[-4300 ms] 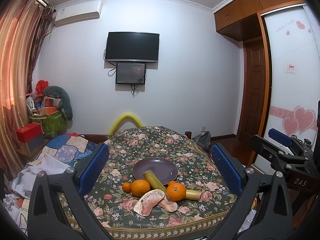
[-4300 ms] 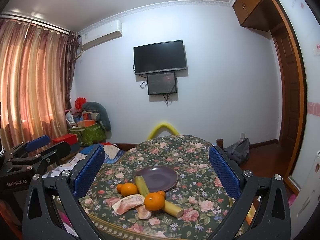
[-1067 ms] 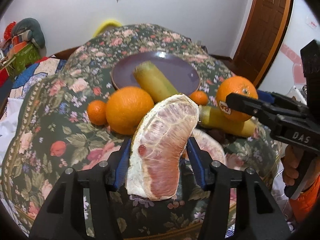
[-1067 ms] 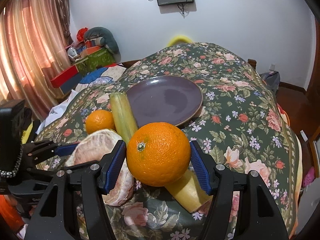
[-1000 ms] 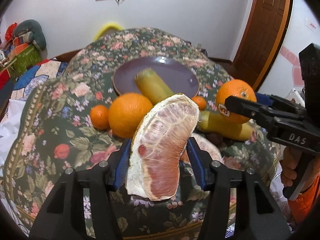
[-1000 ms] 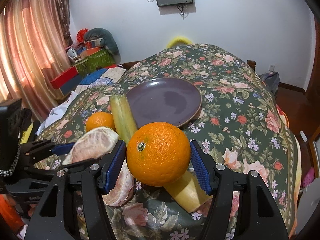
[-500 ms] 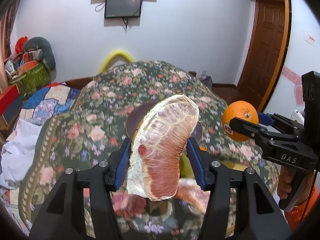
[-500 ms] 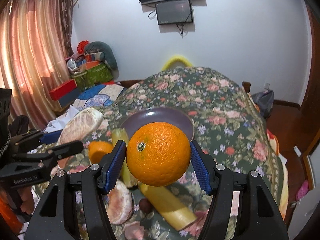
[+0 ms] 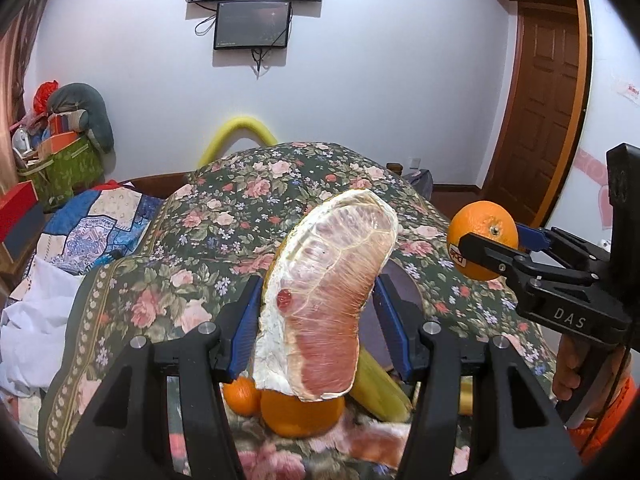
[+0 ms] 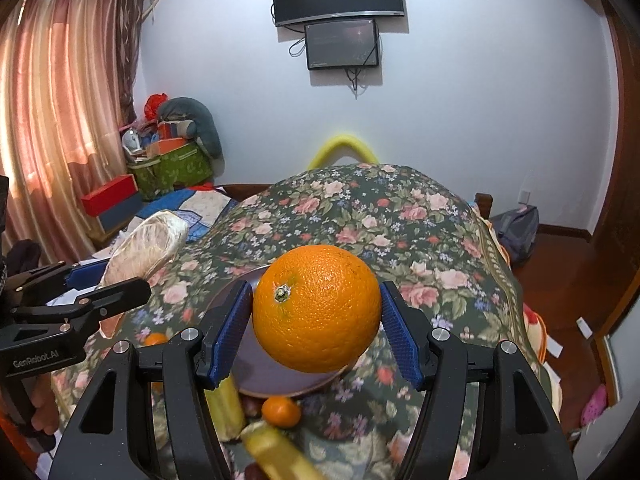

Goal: Organize fruits
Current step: 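Lower the orange onto the plate with the right tool while the left lowers the pomelo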

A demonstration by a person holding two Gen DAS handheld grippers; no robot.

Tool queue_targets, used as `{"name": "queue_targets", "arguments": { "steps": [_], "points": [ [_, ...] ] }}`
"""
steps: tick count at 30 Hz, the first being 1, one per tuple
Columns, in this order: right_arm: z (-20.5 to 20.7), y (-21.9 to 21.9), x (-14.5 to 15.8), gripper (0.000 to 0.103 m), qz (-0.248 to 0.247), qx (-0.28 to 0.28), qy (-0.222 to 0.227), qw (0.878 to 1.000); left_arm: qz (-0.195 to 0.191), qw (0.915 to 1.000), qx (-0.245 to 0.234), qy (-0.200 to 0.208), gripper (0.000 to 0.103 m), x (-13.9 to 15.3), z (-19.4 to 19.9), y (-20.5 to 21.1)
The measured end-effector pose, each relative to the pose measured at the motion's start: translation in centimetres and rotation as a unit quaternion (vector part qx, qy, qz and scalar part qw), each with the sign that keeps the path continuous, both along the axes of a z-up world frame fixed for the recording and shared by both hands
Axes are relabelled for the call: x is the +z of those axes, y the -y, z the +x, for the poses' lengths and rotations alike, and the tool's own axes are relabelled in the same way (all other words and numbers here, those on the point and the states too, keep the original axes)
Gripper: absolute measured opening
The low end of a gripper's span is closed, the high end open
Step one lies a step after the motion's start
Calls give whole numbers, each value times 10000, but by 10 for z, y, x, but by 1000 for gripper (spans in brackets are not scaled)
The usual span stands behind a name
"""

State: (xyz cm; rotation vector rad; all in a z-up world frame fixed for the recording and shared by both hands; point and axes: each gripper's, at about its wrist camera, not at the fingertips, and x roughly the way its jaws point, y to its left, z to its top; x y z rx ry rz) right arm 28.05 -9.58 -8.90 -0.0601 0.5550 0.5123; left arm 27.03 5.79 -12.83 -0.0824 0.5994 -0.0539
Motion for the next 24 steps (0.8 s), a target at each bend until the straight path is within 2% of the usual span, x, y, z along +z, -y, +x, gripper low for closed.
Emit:
{"name": "queue_targets", "arguments": {
  "steps": [9, 14, 18, 24],
  "points": [
    [26, -16, -16, 61, -236, 57, -102, 9997, 36, 9997, 43, -248, 55, -16, 38, -12],
    [43, -24, -27, 61, -364, 160, -329, 9987, 59, 9990, 92, -429, 55, -25, 59, -19],
    [55, -30, -36, 61, -504, 252, -517, 9971, -82, 9978, 4, -655, 55, -35, 76, -25],
    [68, -42, -48, 61, -828, 370, -690, 9935, 16, 9957, -30, -928, 55, -47, 95, -24]
  ]
}}
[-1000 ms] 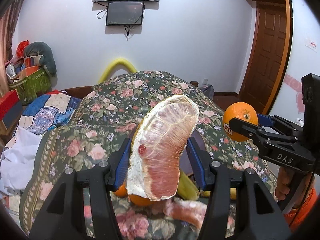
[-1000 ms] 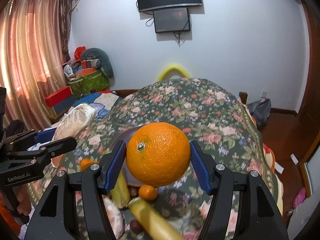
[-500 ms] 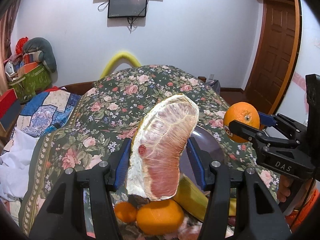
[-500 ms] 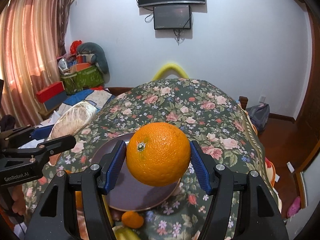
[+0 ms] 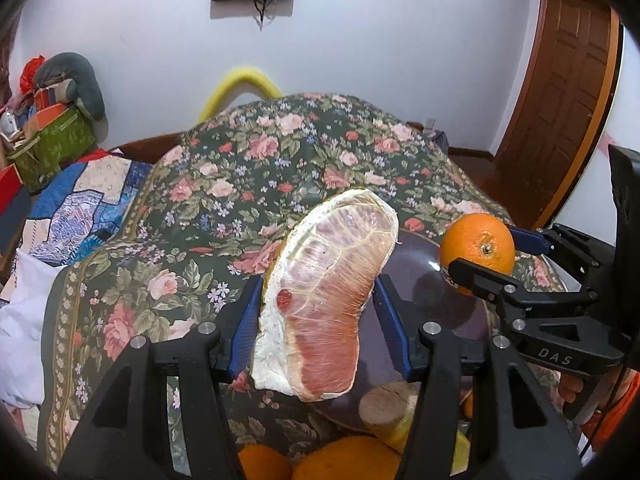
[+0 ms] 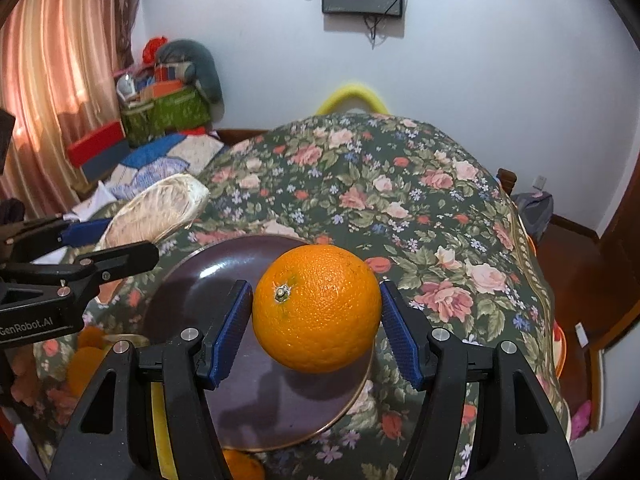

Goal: Organize fruits
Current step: 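Lower the orange onto the plate with the right tool while the left lowers the pomelo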

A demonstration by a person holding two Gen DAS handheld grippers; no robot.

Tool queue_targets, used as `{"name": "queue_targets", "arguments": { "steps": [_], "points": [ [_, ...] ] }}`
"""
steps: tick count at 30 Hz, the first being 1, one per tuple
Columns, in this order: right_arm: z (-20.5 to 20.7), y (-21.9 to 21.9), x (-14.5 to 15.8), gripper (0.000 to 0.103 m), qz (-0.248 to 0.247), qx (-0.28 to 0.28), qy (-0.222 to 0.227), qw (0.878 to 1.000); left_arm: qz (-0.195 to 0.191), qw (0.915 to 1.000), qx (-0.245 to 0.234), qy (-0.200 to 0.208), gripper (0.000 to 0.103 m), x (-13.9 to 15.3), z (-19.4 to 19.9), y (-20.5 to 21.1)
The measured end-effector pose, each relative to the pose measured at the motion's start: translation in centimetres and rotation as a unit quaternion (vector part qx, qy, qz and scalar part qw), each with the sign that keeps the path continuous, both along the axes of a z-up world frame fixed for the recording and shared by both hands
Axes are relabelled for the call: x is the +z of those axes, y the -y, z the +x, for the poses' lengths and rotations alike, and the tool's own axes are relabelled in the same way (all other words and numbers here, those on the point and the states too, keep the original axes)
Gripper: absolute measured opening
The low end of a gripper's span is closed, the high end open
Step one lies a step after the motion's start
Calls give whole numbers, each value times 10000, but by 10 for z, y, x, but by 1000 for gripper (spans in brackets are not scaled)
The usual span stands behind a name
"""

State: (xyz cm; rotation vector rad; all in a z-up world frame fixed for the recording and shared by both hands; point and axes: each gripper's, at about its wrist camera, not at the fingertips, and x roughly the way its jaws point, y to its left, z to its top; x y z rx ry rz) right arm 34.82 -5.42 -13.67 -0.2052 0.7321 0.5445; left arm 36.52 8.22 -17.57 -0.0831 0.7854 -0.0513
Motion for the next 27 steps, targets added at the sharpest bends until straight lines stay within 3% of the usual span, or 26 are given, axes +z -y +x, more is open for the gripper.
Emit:
{"name": "queue_targets", "arguments": {
  "steps": [15, 22, 27],
  "points": [
    [22, -15, -28, 61, -275, 223, -686, 9970, 74, 9988, -146, -464, 56, -17, 22, 5],
    [26, -11, -33, 63, -193, 221, -984, 9947, 49, 9995, -106, -285, 60, -9, 18, 8],
    [21, -5, -30, 63, -141, 178, -931, 9954, 103, 9997, -111, -187, 60, 0, 8, 10]
  ]
}}
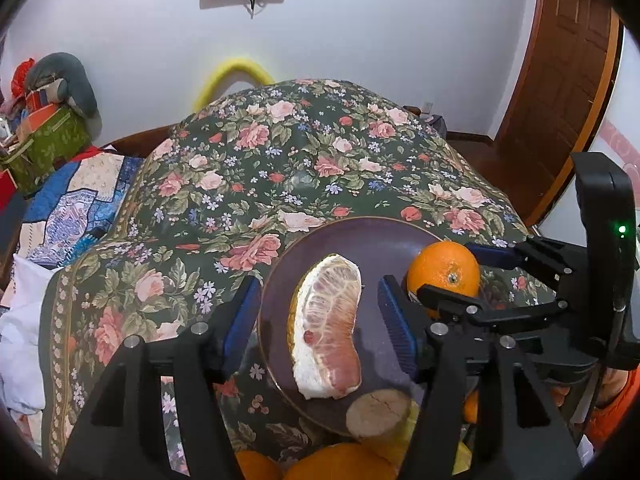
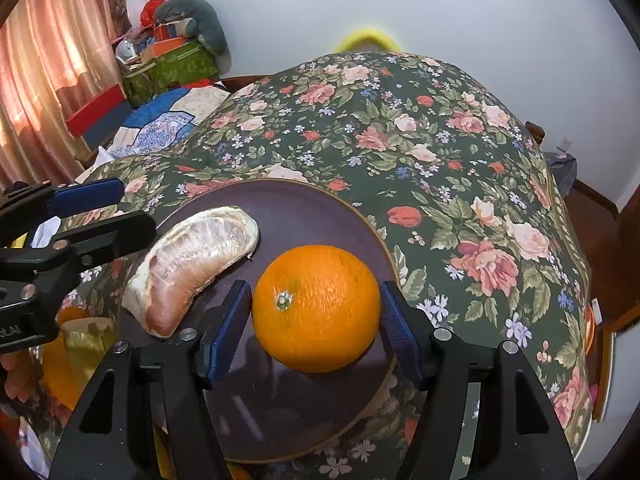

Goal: Organize fruits
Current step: 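Lower the orange onto the plate with the right tool while the left lowers the pomelo, then open both tools and withdraw them from the plate, then grasp a second pomelo segment with the left tool while the right tool reaches a yellow sugarcane piece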

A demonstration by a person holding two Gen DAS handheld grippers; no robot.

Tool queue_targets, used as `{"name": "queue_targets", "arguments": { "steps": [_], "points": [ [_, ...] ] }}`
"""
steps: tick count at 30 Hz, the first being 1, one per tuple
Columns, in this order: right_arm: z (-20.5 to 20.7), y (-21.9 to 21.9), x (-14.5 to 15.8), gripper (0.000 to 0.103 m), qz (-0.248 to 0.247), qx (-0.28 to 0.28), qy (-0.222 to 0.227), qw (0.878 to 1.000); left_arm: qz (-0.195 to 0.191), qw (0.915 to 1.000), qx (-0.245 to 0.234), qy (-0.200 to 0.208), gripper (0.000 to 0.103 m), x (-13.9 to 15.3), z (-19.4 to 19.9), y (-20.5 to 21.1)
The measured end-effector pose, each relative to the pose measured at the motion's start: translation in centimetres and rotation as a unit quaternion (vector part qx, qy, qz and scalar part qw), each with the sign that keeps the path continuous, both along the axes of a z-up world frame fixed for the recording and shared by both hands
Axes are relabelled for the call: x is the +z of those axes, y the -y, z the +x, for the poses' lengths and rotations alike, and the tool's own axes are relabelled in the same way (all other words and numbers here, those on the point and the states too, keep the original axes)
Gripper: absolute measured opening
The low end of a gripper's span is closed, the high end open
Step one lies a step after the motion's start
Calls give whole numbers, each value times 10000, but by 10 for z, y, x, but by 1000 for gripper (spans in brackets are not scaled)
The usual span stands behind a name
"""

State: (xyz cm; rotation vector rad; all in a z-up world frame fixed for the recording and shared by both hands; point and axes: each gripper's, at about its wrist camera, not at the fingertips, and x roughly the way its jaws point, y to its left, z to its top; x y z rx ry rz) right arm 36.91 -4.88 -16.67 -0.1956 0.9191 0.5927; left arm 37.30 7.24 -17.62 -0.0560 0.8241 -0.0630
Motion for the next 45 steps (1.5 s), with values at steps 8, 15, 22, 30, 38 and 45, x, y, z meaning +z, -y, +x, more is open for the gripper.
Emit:
{"name": "queue_targets", "arguments": {
  "steps": [8, 15, 22, 30, 38, 45],
  "points": [
    [-22, 3, 25, 73, 39, -14, 469, 9989, -44, 9998, 49, 192, 61, 24, -25, 0],
    [-50, 10, 52, 73, 154, 2, 776, 9969, -65, 9993, 45, 356, 62, 46, -57, 4],
    [-82, 19, 76, 73, 171, -47, 1096, 9938, -77, 9991, 22, 416, 64, 60, -89, 13],
    [-108, 30, 88, 73, 174, -96, 1191, 9927, -108, 9990, 51, 434, 67, 69, -123, 21],
    [-133, 48, 88, 73, 156, -166, 1180, 9927, -147, 9995, 49, 274, 67, 66, -150, 36],
    [-149, 63, 80, 73, 75, -163, 1123, 9935, -185, 9998, -57, 80, 70, 52, -168, 61]
  ]
}}
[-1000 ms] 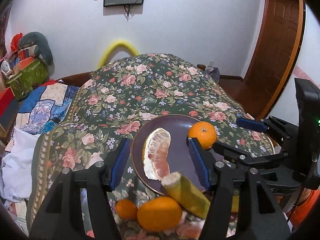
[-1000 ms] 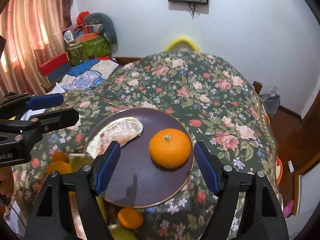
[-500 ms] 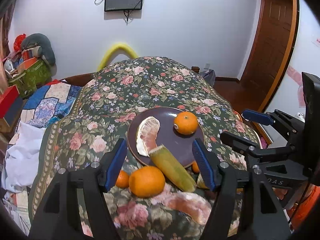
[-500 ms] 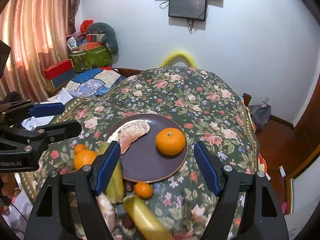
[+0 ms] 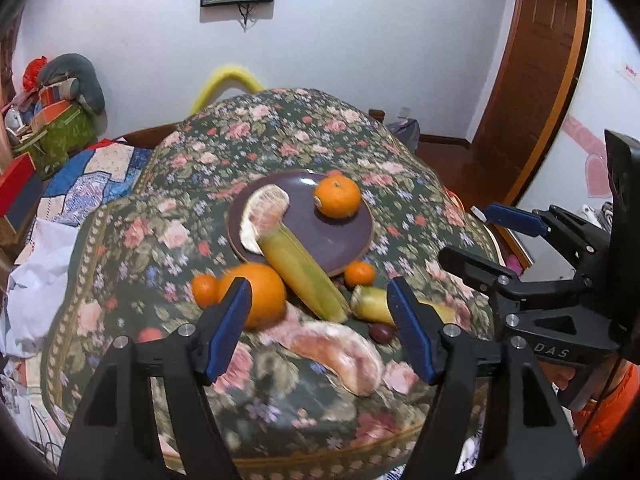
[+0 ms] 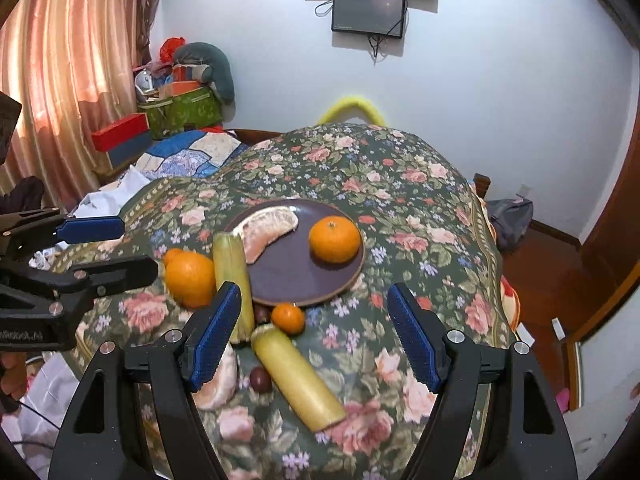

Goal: Organize fruits
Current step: 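Grasp a second pomelo segment with the left tool while the right tool reaches a yellow sugarcane piece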

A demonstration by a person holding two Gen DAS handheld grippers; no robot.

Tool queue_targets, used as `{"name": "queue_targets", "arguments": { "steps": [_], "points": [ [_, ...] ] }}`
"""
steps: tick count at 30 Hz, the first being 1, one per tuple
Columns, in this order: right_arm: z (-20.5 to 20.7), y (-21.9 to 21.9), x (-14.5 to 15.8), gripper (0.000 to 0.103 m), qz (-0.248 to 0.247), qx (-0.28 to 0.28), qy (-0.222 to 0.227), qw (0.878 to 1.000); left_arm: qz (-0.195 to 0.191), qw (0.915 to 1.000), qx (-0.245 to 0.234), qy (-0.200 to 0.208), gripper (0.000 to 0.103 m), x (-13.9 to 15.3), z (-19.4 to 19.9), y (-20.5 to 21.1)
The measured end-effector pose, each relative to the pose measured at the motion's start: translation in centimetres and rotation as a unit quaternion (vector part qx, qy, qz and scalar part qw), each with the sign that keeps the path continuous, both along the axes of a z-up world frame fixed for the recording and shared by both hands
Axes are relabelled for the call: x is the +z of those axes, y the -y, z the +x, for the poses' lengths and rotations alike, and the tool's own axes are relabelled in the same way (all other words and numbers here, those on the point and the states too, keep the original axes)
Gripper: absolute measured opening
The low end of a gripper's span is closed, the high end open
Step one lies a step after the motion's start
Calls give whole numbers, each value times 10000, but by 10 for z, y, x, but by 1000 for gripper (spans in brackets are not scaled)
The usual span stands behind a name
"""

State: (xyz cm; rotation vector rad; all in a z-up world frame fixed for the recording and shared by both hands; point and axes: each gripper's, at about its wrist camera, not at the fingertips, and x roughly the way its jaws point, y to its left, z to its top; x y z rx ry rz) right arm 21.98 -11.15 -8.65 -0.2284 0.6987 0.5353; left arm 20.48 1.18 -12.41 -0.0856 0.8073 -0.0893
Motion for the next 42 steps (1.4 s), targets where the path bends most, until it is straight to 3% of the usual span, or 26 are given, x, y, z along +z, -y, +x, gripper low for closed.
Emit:
{"name": "queue_targets", "arguments": {
  "steps": [19, 27, 32, 33, 36, 42],
  "points": [
    [-3, 13, -67, 73, -353, 86, -608, 9975, -295, 9945, 329, -950, 70, -85, 7, 21],
    [3, 17, -90, 73, -444, 118, -856, 9953, -202, 9936, 310, -1070, 70, -104, 8, 32],
    [3, 22, -94, 71, -259, 245, -993, 9944, 5, 9946, 256, -1003, 70, -108, 7, 38],
    [2, 21, -94, 69, -232, 297, -1029, 9940, 44, 9949, 249, -981, 70, -109, 6, 38],
    [-1, 16, -101, 49, -239, 506, -1188, 9913, 57, 9953, 262, -934, 65, -110, 4, 37],
    [-10, 18, -101, 46, -269, 481, -1109, 9923, -48, 9952, 350, -911, 48, -108, -7, 25]
  ]
}}
